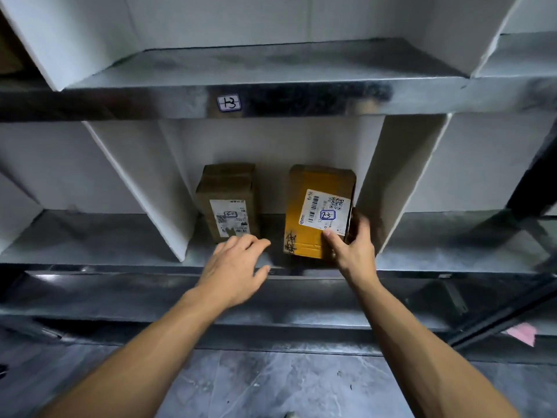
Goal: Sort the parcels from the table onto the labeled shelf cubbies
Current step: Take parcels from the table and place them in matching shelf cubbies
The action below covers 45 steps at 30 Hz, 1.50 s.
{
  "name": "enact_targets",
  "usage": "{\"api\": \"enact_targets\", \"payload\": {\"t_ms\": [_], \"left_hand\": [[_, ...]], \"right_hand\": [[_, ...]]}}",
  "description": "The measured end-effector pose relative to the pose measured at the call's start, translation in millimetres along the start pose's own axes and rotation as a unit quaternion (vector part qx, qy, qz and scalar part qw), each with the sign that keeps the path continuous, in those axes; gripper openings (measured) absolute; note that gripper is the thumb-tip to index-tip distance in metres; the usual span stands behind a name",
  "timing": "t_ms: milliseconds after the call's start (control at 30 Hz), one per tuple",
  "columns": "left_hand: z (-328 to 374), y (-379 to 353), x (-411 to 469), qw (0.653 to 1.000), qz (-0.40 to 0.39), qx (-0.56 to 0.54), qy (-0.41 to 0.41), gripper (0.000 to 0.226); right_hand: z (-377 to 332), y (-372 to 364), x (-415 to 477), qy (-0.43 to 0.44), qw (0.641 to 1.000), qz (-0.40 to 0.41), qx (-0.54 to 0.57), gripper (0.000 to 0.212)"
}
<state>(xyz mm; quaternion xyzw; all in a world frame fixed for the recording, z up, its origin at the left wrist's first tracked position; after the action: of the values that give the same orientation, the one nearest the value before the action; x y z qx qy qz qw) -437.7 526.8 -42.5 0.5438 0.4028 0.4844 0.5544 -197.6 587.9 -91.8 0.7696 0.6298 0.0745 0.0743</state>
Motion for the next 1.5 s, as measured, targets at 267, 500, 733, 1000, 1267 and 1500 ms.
{"api": "enact_targets", "payload": {"t_ms": [267,500,733,1000,1267,1500], "left_hand": [[-3,-24,34,0.999,-0.025,-0.018,0.012,0.053],[-5,-32,44,0.999,-0.039,-0.031,0.004,0.053],[-1,-41,48,0.998,-0.057,-0.035,0.007,0.052],[-8,-37,43,0.998,-0.056,-0.028,0.012,0.052],[-2,-38,32,0.997,-0.057,-0.044,-0.007,0.052],[16,-40,4,0.997,-0.050,-0.056,-0.020,0.052]], "right_hand": [[17,-21,49,0.011,0.997,-0.065,0.046,0.068],[42,-20,62,-0.011,0.998,-0.049,0.040,0.064],[54,-31,68,-0.033,0.998,-0.038,0.047,0.062],[48,-37,73,-0.037,0.998,-0.038,0.022,0.067],[44,-9,33,-0.041,0.988,-0.012,-0.146,0.061],[33,3,-49,0.076,0.928,-0.065,-0.360,0.041]]}}
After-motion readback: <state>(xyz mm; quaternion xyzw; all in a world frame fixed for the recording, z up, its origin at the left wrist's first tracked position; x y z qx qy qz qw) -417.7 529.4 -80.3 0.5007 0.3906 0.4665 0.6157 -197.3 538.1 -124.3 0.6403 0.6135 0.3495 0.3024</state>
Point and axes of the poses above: each hand's wrist, its own x-axis towards the middle knuckle, its own y-axis out of the back of the hand, z = x × y, the point moved 9 cm from there along x, towards the middle knuckle, and after that the axes turned 4 degrees about x, right-handed, at the moved point
